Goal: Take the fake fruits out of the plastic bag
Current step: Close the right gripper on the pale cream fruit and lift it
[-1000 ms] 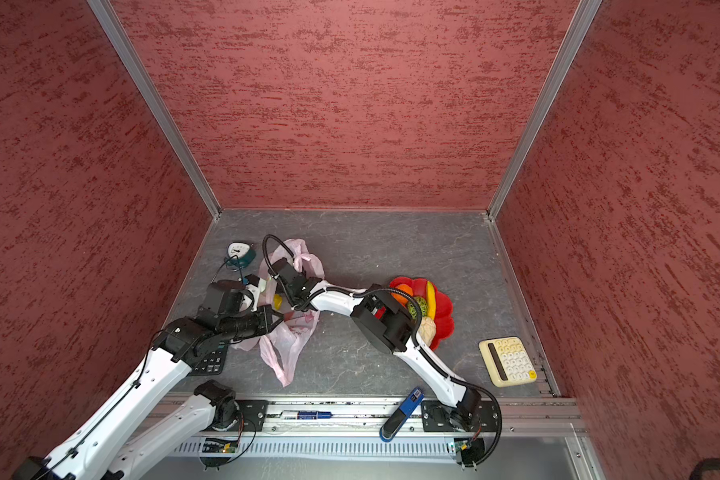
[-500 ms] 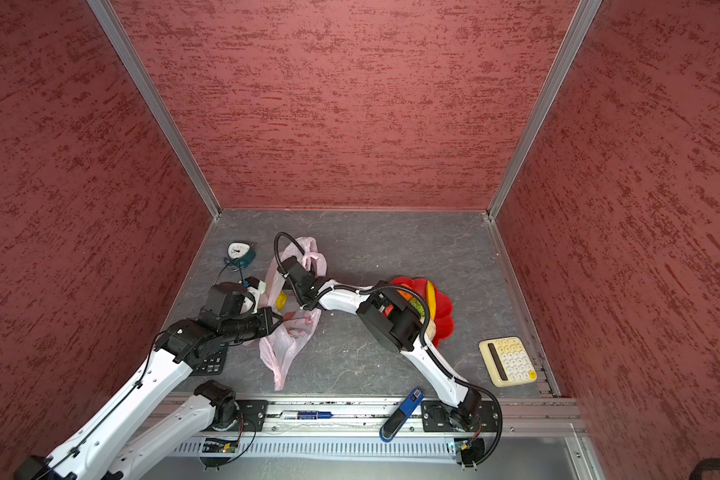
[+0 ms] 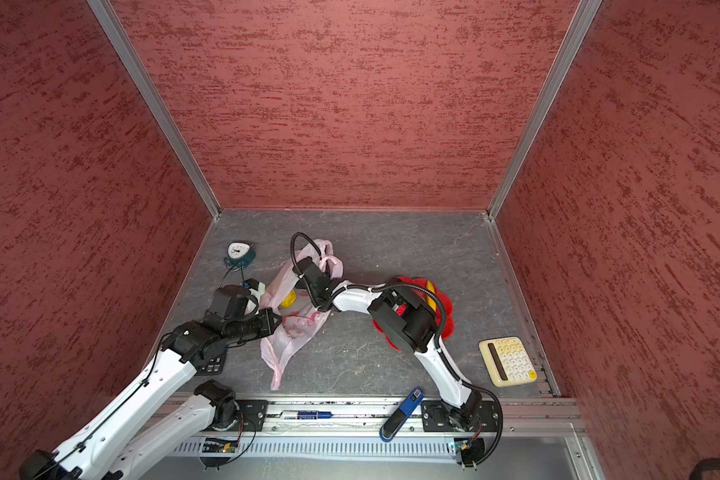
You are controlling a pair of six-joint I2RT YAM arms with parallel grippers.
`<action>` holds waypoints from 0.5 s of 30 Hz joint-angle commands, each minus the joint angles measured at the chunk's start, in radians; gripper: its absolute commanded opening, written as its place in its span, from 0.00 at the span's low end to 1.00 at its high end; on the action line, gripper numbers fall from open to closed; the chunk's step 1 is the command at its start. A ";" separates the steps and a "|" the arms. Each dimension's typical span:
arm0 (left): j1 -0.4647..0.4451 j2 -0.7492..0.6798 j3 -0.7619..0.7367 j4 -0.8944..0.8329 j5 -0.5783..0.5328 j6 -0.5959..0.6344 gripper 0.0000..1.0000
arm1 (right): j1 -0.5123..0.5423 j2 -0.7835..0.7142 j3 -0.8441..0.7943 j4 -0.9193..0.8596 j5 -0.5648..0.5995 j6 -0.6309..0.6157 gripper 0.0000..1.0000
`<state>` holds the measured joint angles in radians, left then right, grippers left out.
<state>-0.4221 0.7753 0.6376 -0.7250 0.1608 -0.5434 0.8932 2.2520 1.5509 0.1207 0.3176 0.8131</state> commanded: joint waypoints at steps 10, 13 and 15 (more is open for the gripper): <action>-0.004 0.058 0.032 0.075 -0.034 0.055 0.12 | -0.016 -0.078 -0.066 0.022 -0.075 0.024 0.25; -0.005 0.090 0.036 0.128 -0.032 0.063 0.11 | -0.016 -0.112 -0.098 0.040 -0.085 0.020 0.25; -0.006 0.102 0.030 0.169 -0.022 0.061 0.11 | -0.016 -0.125 -0.100 0.034 -0.092 0.011 0.25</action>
<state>-0.4221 0.8669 0.6491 -0.6384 0.1478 -0.5064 0.8814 2.1780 1.4551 0.1455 0.2478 0.8230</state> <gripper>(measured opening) 0.113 0.310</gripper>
